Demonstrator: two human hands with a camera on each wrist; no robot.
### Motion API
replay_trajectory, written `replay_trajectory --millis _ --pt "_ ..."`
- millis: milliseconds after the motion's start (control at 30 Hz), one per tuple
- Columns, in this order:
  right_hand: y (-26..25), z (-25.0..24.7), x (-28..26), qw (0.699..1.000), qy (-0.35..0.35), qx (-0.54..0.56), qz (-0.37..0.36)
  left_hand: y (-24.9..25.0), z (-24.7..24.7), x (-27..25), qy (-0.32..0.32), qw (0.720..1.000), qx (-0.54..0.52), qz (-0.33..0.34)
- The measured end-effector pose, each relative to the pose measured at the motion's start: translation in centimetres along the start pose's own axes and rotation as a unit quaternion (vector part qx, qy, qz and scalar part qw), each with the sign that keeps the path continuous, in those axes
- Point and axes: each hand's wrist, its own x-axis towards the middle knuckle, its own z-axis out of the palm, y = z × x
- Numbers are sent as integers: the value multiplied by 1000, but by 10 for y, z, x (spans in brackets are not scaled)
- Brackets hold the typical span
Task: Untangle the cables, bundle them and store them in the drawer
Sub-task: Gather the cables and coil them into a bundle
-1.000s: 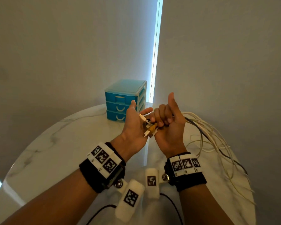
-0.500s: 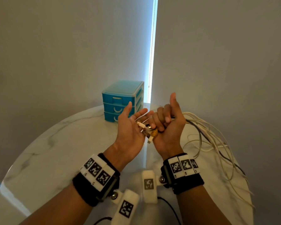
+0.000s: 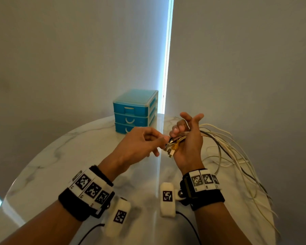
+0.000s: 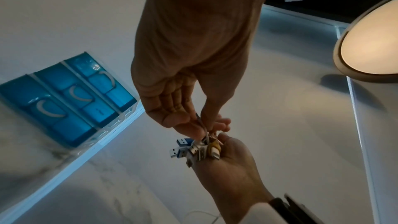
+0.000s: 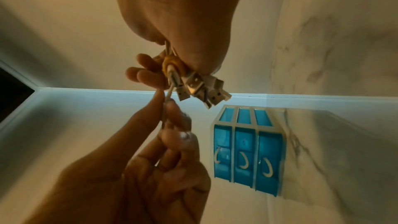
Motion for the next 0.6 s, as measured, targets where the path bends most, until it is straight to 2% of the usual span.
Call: replay_trajectory --millis 133,233,300,433,533,600 --pt "-3 0 2 1000 25 14 0 -7 1 -4 -33 994 -103 -12" --pt "-4 1 1 999 46 17 1 -13 14 -8 2 979 -201 -20" --pt "-2 1 1 998 55 18 6 -14 24 -9 43 974 -220 -9" --pt "1 0 4 998 66 22 13 -11 39 -5 100 980 -166 49" --pt "-2 -3 6 997 66 26 15 -14 38 0 126 985 -42 106" --pt "-2 -4 5 997 59 37 23 -14 30 5 111 990 -9 89"
